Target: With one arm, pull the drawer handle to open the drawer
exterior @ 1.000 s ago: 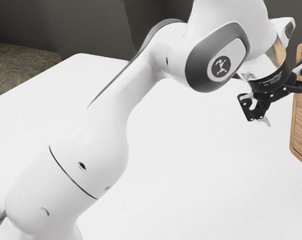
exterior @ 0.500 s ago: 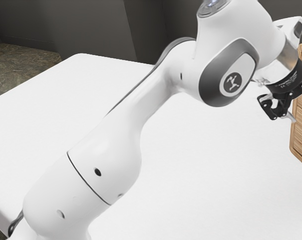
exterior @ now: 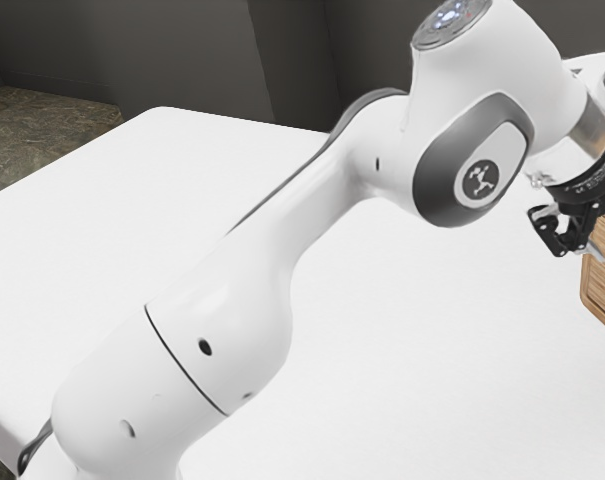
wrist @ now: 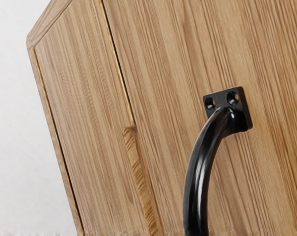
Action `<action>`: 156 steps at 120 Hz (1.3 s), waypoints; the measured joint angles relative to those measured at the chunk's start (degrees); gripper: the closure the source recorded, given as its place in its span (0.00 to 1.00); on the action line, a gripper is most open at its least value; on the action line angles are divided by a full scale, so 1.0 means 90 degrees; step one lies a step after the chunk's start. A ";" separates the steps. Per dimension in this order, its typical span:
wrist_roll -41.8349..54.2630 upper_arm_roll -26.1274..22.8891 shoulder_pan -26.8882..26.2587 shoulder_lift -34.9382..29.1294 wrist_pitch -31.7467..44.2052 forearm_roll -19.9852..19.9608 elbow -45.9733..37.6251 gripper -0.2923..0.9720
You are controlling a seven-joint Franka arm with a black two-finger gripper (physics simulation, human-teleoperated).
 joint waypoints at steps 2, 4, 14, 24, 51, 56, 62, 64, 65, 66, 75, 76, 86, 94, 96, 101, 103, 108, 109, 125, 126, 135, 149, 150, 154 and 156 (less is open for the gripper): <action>0.0000 -0.0006 -0.0002 -0.0002 -0.0003 -0.0001 -0.0025 0.23; 0.0001 -0.0013 -0.0004 -0.0003 -0.0006 -0.0001 -0.0045 0.23; 0.0003 -0.0051 -0.0008 -0.0003 -0.0016 -0.0002 -0.0138 0.23; 0.0005 -0.0059 -0.0008 -0.0006 -0.0022 -0.0005 -0.0200 0.23; 0.0008 -0.0109 0.0001 -0.0051 -0.0029 -0.0007 -0.0359 0.23; 0.0009 -0.0113 0.0008 -0.0194 -0.0027 -0.0006 -0.0600 0.23; 0.0009 -0.0111 0.0010 -0.0355 -0.0023 -0.0002 -0.0830 0.23; 0.0009 -0.0109 0.0011 -0.0395 -0.0023 -0.0002 -0.0888 0.23; 0.0010 -0.0109 0.0011 -0.0421 -0.0022 -0.0002 -0.0929 0.23; 0.0010 -0.0108 0.0011 -0.0445 -0.0021 -0.0003 -0.0965 0.23; 0.0010 -0.0103 0.0007 -0.0618 -0.0013 -0.0004 -0.1212 0.23; 0.0010 -0.0102 0.0006 -0.0630 -0.0012 -0.0004 -0.1225 0.23; 0.0011 -0.0102 0.0002 -0.0798 -0.0014 0.0000 -0.1412 0.23; 0.0012 -0.0103 0.0001 -0.0947 -0.0018 0.0005 -0.1584 0.23; 0.0012 -0.0101 0.0001 -0.0986 -0.0016 0.0005 -0.1644 0.23; 0.0012 -0.0100 0.0002 -0.1046 -0.0011 0.0002 -0.1748 0.23; 0.0012 -0.0100 0.0002 -0.1061 -0.0010 0.0002 -0.1773 0.23; 0.0013 -0.0102 0.0002 -0.1083 -0.0006 0.0000 -0.1819 0.23; 0.0013 -0.0102 0.0002 -0.1086 -0.0005 0.0000 -0.1826 0.23; 0.0012 -0.0099 0.0002 -0.1508 0.0074 -0.0001 -0.2520 0.23; 0.0012 -0.0099 0.0002 -0.1542 0.0081 0.0000 -0.2572 0.23; 0.0011 -0.0100 0.0002 -0.1811 0.0132 0.0012 -0.2956 0.23; 0.0010 -0.0086 0.0006 -0.2314 0.0262 0.0027 -0.3708 0.23; 0.0010 -0.0086 0.0006 -0.2349 0.0270 0.0028 -0.3756 0.23; 0.0010 -0.0084 0.0003 -0.2509 0.0300 0.0031 -0.3976 0.23; 0.0010 -0.0082 0.0002 -0.2593 0.0317 0.0033 -0.4091 0.23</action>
